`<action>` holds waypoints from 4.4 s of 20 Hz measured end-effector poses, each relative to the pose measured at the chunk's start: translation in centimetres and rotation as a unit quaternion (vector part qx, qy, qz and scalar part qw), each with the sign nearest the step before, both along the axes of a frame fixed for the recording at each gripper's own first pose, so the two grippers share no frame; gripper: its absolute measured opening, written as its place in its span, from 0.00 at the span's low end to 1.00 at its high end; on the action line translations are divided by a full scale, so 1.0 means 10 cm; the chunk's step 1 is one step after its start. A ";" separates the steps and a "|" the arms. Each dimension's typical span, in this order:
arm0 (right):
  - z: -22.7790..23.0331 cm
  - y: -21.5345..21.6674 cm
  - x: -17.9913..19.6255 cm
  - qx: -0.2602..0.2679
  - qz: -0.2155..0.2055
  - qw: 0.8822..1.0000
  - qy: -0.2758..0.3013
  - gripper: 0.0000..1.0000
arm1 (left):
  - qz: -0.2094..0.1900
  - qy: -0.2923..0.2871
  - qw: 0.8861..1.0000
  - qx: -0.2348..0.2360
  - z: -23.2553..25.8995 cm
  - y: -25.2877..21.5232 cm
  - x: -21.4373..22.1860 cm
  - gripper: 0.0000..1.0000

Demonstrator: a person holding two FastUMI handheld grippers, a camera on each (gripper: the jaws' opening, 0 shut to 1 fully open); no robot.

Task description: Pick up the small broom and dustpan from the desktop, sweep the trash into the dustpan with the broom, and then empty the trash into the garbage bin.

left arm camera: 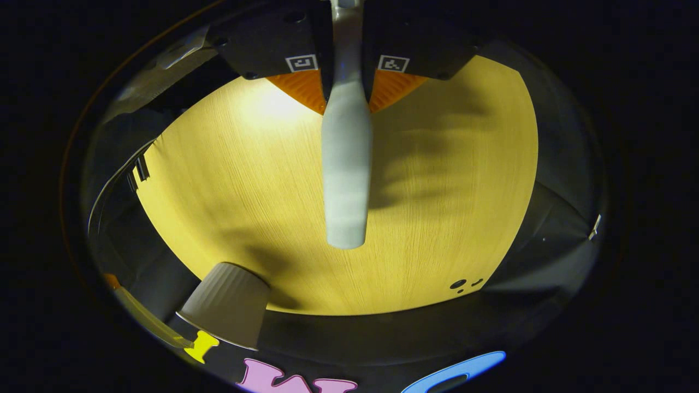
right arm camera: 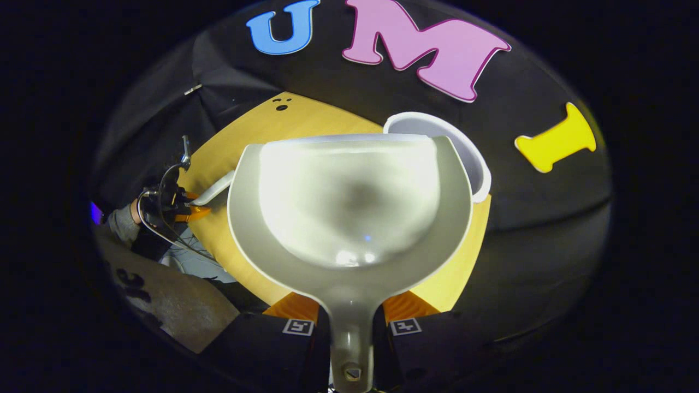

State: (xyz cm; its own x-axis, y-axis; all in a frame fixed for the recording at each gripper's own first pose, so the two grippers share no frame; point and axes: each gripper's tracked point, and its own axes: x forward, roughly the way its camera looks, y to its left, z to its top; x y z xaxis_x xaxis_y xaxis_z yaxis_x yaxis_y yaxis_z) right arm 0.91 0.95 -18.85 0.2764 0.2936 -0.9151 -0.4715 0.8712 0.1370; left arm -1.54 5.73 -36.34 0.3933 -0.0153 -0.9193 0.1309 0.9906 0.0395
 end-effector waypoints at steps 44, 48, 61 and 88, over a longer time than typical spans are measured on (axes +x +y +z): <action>-1.28 1.04 -1.17 0.020 -0.097 0.993 0.068 0.46 | -0.049 -0.020 0.993 0.101 0.67 0.01 0.09 0.29; -0.82 1.07 -0.98 0.045 -0.096 0.994 0.005 0.46 | -0.043 -0.065 0.993 0.091 1.07 -0.09 0.18 0.29; 0.85 1.06 -0.11 0.161 -0.156 0.940 -0.255 0.46 | -0.014 -0.340 0.940 0.027 2.67 -0.60 0.65 0.27; 0.97 0.73 -0.07 0.149 -0.171 0.938 -0.260 0.46 | -0.018 -0.348 0.937 -0.003 2.62 -0.91 0.63 0.25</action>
